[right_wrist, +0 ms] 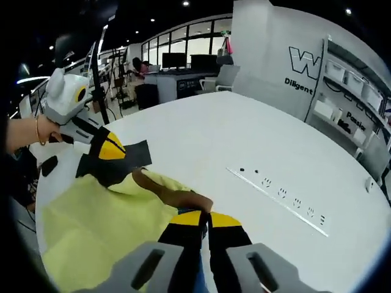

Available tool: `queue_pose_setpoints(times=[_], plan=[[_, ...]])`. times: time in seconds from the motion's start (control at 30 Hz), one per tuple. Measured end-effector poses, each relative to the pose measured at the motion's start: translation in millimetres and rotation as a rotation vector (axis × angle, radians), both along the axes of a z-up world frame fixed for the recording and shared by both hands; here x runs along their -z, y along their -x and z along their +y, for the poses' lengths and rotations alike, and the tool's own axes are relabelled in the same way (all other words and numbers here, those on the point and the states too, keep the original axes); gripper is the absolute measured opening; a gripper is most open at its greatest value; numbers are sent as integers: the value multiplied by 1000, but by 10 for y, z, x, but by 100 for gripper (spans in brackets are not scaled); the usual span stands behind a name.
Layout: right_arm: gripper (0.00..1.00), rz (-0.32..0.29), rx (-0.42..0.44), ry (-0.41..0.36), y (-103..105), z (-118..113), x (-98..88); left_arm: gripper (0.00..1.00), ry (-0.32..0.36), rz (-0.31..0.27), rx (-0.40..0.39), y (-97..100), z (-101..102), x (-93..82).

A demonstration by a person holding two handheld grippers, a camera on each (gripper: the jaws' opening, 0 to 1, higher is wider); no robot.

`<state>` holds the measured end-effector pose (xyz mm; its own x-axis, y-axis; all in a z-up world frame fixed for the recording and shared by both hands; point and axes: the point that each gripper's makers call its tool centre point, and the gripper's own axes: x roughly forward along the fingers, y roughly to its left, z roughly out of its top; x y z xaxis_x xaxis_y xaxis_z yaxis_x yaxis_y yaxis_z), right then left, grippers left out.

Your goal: Fold the garment on the visible template until the final outline fits inside the template.

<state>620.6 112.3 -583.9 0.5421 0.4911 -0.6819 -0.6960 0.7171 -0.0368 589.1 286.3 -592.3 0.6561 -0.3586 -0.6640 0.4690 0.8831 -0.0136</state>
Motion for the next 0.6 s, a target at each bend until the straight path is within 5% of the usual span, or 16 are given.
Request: queue_pose_setpoints(times=[0.37,0.5,0.6], plan=[[0,113,50,-11,90,0,312,21,-73,84,79,112,-55,359],[0,128,19,25,178,17,425,14,-80,108,95,135,-64,441],[0,118,1,56,210,18,482,1,-114,97,93,105,-16,428]])
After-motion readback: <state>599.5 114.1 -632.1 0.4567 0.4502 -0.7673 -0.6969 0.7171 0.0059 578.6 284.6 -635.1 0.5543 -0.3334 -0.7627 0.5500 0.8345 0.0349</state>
